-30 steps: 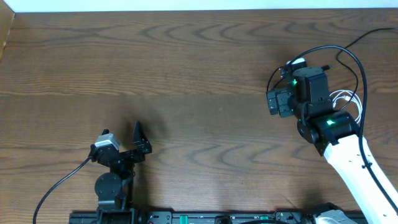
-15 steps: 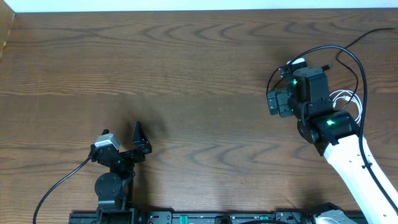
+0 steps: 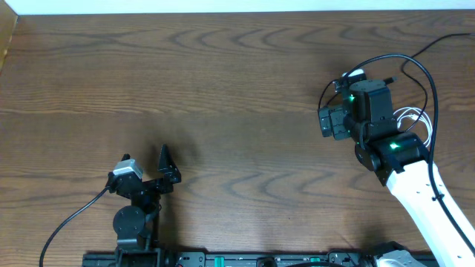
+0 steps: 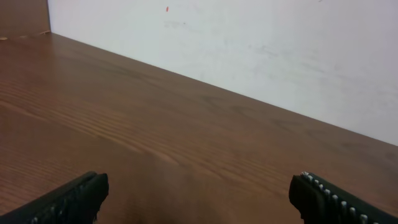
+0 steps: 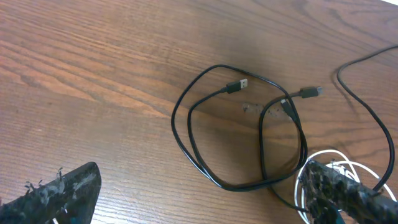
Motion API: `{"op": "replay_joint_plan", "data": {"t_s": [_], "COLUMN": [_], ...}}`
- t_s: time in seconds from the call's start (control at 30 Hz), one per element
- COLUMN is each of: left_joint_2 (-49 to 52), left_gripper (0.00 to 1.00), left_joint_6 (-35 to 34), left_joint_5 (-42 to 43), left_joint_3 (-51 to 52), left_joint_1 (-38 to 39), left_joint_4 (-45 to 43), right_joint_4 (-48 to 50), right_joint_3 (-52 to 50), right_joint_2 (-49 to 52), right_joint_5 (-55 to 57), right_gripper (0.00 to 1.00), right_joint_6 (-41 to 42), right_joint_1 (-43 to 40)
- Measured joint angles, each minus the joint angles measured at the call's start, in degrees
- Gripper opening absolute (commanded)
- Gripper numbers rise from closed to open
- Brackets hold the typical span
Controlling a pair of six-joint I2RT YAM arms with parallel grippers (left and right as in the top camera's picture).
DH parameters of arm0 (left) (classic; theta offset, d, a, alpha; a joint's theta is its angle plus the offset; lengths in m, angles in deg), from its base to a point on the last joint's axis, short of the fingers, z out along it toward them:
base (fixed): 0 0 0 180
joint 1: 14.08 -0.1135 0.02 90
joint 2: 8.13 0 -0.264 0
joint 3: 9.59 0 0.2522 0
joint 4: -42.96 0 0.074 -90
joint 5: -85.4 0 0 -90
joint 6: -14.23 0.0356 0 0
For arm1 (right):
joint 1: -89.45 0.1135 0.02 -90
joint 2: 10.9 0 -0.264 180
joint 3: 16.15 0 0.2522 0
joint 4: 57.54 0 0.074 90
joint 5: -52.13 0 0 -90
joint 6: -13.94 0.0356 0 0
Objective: Untangle cables
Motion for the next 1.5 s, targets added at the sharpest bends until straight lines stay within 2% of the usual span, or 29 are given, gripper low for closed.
{"op": "replay_joint_plan", "data": {"t_s": [0.43, 1.1, 1.33, 1.5], "left_joint_2": [0.00, 0.00, 0.00, 0.00], "left_gripper": [0.98, 0.99, 0.98, 0.99], "left_joint_6": [0.00, 0.02, 0.02, 0.02], "left_joint_5": [0.00, -0.02, -0.02, -0.02], "left_joint_3": [-0.02, -0.02, -0.02, -0.02], "left_joint_1": [0.00, 0.00, 0.00, 0.00], "left_joint_4": [0.02, 0.02, 0.02, 0.00], "right_joint_4": [-1.79, -6.80, -7.43, -11.63], "right_joint_3": [0.00, 0.00, 0.00, 0.00], "right_joint_2": [-1.73, -35.08, -36.76, -36.74], "right_joint_5": [-0.07, -0.04, -0.07, -0.09], "right_gripper": [0.99, 0.99, 0.99, 0.99], "right_joint_6": [0.00, 0.00, 0.02, 0.02], "right_joint_1": [0.00, 0.00, 0.00, 0.00]}}
